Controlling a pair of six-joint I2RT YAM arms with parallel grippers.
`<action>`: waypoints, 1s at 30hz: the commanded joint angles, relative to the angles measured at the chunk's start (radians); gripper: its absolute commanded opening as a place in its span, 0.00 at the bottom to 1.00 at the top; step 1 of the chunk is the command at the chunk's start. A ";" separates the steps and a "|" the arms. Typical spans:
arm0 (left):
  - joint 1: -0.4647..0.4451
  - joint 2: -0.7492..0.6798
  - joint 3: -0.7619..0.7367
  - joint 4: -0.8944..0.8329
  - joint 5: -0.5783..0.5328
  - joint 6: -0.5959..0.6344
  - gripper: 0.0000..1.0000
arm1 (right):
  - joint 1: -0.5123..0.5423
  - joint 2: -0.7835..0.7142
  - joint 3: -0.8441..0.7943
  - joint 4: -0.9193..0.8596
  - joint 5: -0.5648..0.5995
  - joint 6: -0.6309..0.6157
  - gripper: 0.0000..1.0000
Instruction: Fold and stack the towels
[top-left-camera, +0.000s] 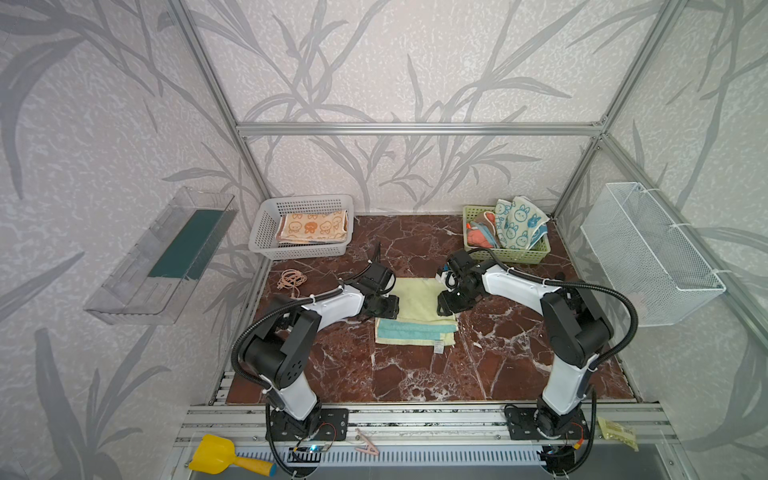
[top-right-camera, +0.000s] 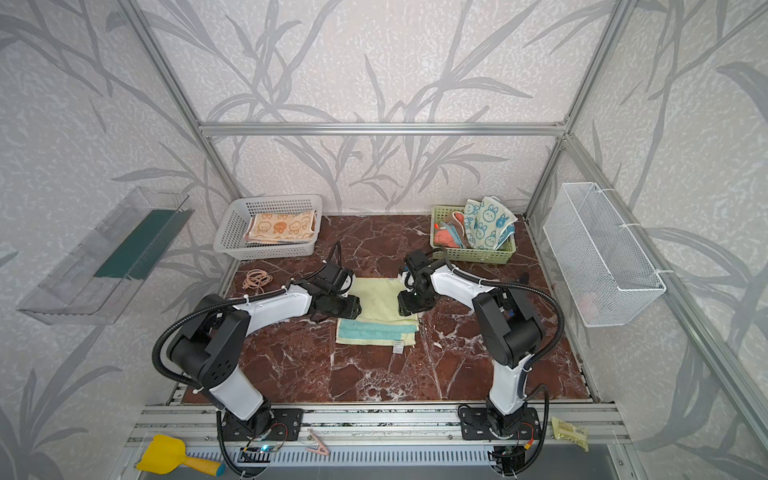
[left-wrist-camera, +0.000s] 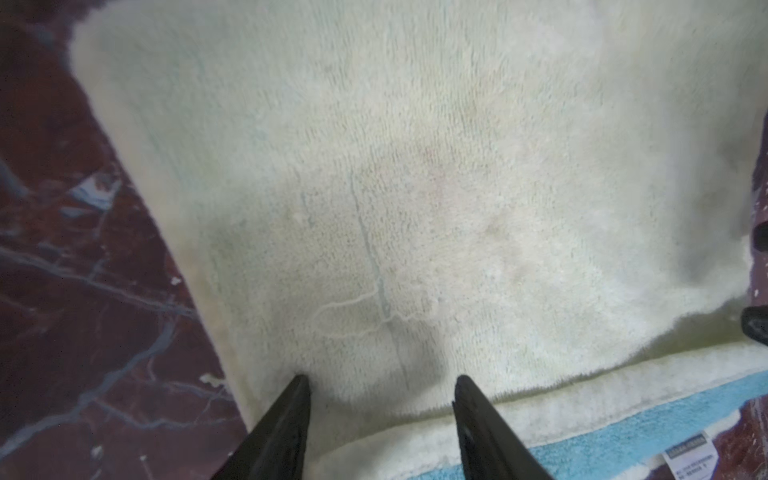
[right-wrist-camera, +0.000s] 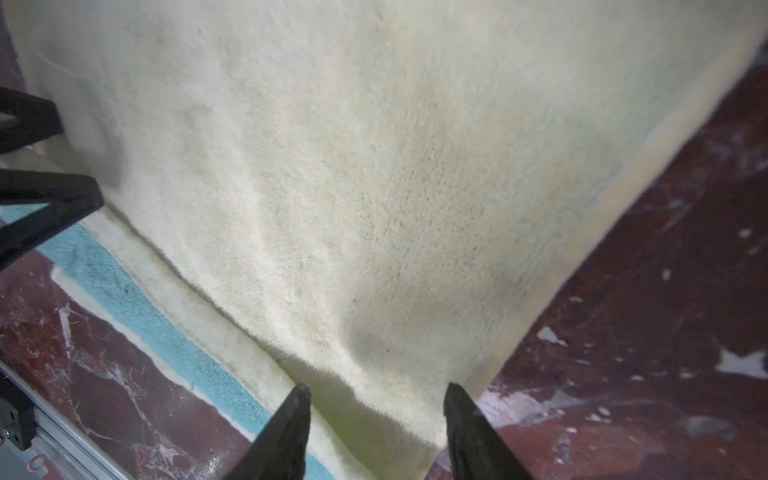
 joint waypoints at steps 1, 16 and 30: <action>-0.011 -0.015 -0.016 -0.047 -0.015 -0.012 0.57 | 0.019 -0.010 -0.009 -0.033 -0.045 0.010 0.54; -0.210 -0.399 -0.306 -0.149 -0.136 -0.177 0.56 | 0.147 -0.273 -0.293 -0.033 -0.183 0.099 0.54; -0.011 -0.473 -0.166 -0.103 -0.073 -0.154 0.64 | -0.007 -0.241 0.002 -0.096 -0.002 0.003 0.54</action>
